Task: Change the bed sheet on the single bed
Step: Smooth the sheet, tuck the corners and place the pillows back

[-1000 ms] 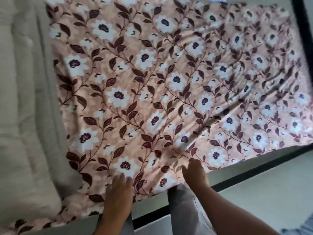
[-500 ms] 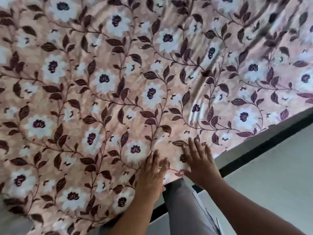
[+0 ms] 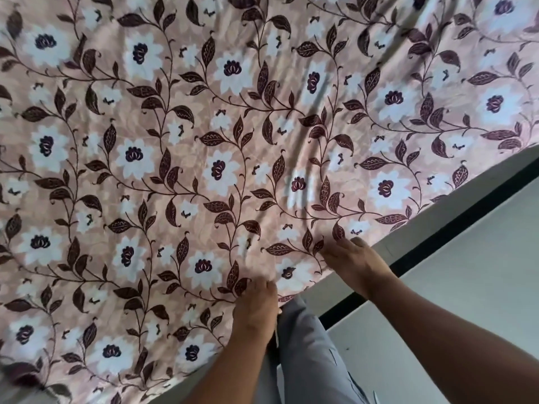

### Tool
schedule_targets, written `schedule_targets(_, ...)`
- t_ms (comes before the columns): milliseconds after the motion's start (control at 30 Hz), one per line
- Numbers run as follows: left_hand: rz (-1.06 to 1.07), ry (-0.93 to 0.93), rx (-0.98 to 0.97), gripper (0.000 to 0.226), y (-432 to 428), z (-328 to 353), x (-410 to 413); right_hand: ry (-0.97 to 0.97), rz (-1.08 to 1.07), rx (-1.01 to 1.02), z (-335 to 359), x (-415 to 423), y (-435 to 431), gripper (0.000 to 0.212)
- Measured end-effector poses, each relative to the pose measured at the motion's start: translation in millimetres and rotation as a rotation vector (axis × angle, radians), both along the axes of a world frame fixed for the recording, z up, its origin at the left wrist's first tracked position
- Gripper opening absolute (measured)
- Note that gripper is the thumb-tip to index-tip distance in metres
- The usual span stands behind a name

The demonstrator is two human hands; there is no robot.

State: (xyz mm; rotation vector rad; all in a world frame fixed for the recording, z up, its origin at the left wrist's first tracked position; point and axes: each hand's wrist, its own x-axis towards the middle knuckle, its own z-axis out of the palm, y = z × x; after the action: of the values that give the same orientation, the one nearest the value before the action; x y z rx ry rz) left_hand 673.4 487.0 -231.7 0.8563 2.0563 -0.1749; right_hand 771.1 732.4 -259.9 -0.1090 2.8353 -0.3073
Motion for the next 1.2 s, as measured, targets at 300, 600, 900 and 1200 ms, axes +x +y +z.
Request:
schedule_targets(300,-0.180,-0.174,0.062,0.031,5.7,-6.2,32.2,-0.195,-0.024,-0.103,-3.3,24.9,9.0,0.033)
schedule_targets(600,-0.201,-0.022,0.336,0.028,43.3,-12.0,1.2,-0.060,-0.087,0.041,5.8,-9.4,35.2,0.053)
schedule_targets(900,-0.180,-0.045,0.100,0.113,80.8,-18.7,-18.7,-0.500,-0.556,0.165,6.9,17.7,39.5,0.098)
schedule_targets(1200,-0.134,-0.038,0.221,0.060,146.6,21.2,-46.0,-0.232,-1.643,-0.102,32.7,-38.8,113.5,0.026)
